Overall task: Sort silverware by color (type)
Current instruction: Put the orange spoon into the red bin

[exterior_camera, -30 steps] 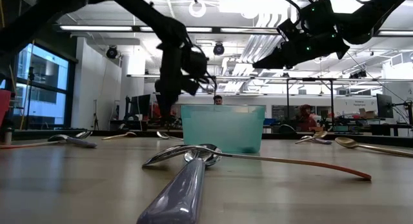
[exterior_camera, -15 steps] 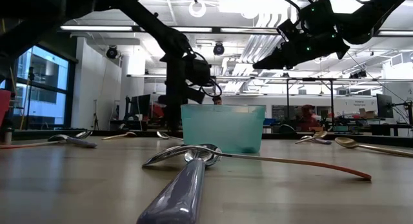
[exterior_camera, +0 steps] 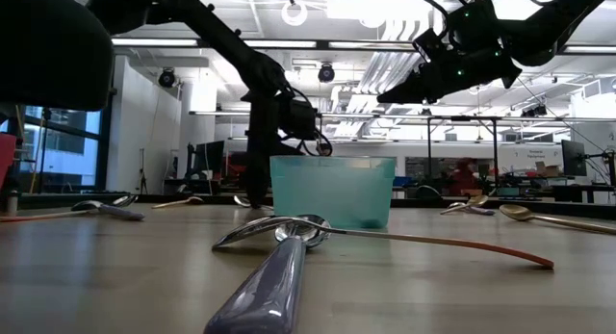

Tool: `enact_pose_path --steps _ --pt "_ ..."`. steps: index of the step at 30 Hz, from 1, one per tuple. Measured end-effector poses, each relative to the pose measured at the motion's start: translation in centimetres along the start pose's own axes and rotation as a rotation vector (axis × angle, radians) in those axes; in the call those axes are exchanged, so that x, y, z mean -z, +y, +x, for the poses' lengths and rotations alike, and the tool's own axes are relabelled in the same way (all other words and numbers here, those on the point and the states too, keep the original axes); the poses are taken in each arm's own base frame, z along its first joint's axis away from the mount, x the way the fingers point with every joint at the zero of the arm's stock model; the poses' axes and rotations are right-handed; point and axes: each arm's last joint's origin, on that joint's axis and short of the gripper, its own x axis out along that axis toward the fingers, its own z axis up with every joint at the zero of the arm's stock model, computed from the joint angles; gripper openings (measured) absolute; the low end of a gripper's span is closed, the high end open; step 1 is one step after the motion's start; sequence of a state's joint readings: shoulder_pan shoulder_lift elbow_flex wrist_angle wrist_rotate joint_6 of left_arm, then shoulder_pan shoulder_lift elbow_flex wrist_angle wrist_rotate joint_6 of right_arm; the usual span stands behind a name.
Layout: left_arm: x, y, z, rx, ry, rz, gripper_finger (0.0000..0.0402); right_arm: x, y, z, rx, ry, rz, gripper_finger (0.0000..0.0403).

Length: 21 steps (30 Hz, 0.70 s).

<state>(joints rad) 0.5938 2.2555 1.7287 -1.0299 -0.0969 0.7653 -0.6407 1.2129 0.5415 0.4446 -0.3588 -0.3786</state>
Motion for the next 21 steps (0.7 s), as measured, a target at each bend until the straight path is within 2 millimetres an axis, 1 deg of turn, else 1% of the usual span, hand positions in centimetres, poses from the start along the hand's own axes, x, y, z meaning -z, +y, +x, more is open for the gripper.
enact_pose_path --steps 5,7,12,14,17,21 --pt "0.1 -0.1 0.0 0.014 0.005 0.019 0.0015 0.0 0.0 0.0 0.000 0.000 0.000 0.0000" --pt "0.1 -0.2 0.0 0.024 0.016 0.025 0.0008 0.0 0.0 0.0 0.000 0.000 0.000 0.0000" --pt "0.2 -1.1 -0.5 0.045 0.063 0.001 0.0005 0.0 0.0 0.0 0.000 0.000 0.000 0.0000" --pt "0.3 -1.2 -1.4 0.025 0.042 -0.029 0.0004 0.0 0.0 0.0 0.000 0.000 0.000 0.0000" --pt "0.5 -1.5 -3.6 0.003 0.016 -0.093 0.0003 0.0 0.0 0.0 0.000 0.000 0.001 0.0000" --pt "1.1 -2.6 -6.1 0.010 0.015 -0.193 0.0002 0.0 0.0 0.0 0.000 0.000 0.001 0.0000"
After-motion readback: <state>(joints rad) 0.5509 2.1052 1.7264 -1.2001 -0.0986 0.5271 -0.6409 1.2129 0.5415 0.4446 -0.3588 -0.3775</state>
